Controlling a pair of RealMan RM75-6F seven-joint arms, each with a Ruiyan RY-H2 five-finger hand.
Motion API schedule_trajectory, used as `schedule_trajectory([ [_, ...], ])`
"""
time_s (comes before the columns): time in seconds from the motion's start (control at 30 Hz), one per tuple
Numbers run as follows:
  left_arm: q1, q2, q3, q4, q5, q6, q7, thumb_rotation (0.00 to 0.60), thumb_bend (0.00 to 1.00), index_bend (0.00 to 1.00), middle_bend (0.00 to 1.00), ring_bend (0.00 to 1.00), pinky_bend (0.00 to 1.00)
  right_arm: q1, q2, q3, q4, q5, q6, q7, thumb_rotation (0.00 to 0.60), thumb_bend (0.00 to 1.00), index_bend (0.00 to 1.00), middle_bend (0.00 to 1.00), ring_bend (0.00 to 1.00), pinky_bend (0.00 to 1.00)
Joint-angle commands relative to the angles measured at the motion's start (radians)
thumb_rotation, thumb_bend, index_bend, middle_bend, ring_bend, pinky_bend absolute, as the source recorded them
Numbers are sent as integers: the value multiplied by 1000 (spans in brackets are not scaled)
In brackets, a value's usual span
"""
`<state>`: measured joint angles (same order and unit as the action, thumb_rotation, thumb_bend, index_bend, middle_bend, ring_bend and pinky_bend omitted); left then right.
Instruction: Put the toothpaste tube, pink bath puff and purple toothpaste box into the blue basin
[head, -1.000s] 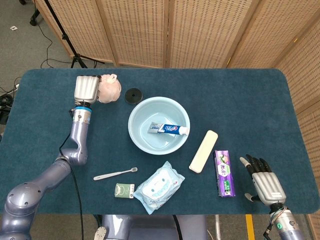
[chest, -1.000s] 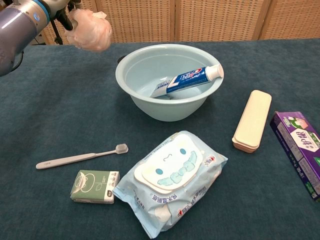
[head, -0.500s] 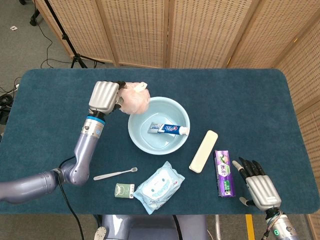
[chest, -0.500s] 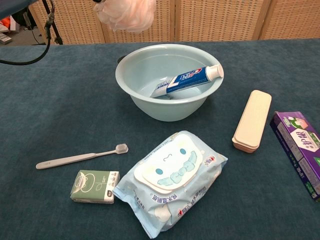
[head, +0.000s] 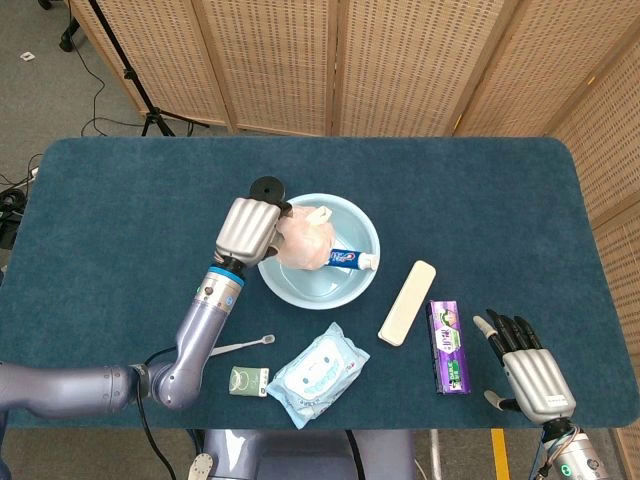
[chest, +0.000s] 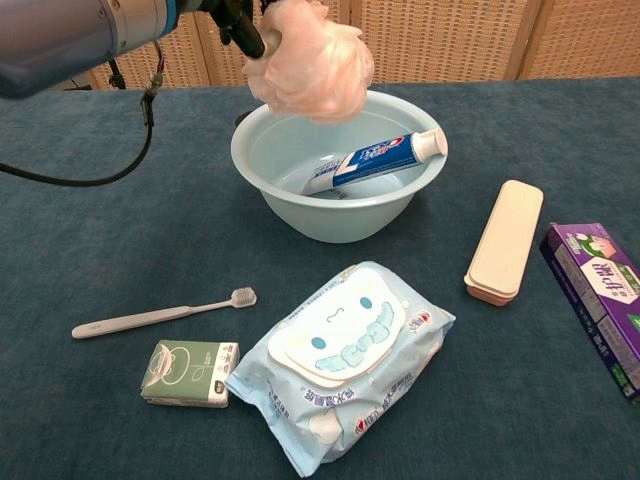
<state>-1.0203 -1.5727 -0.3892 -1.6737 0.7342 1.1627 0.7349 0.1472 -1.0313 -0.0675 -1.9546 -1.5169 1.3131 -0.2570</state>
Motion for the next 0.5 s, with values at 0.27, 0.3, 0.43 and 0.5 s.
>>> schedule_trajectory([
  [0.27, -3, -8, 58, -2, -69, -41, 6, 600, 420, 713, 306, 328, 473, 0, -2, 4, 3, 5, -9, -3, 600, 156, 21, 0, 0, 0],
  [0.3, -3, 1, 62, -8, -96, -54, 8, 600, 402, 601, 207, 219, 406, -1, -2, 4, 3, 5, -9, -4, 600, 156, 21, 0, 0, 0],
  [0.43, -8, 33, 65, -30, -177, -92, 13, 600, 344, 233, 2, 3, 186, -1, -3, 5, 3, 5, -11, -7, 600, 156, 21, 0, 0, 0],
  [0.5, -10, 45, 68, -32, -196, -99, 8, 600, 314, 100, 0, 0, 138, -1, -4, 5, 3, 5, -13, -9, 600, 156, 21, 0, 0, 0],
])
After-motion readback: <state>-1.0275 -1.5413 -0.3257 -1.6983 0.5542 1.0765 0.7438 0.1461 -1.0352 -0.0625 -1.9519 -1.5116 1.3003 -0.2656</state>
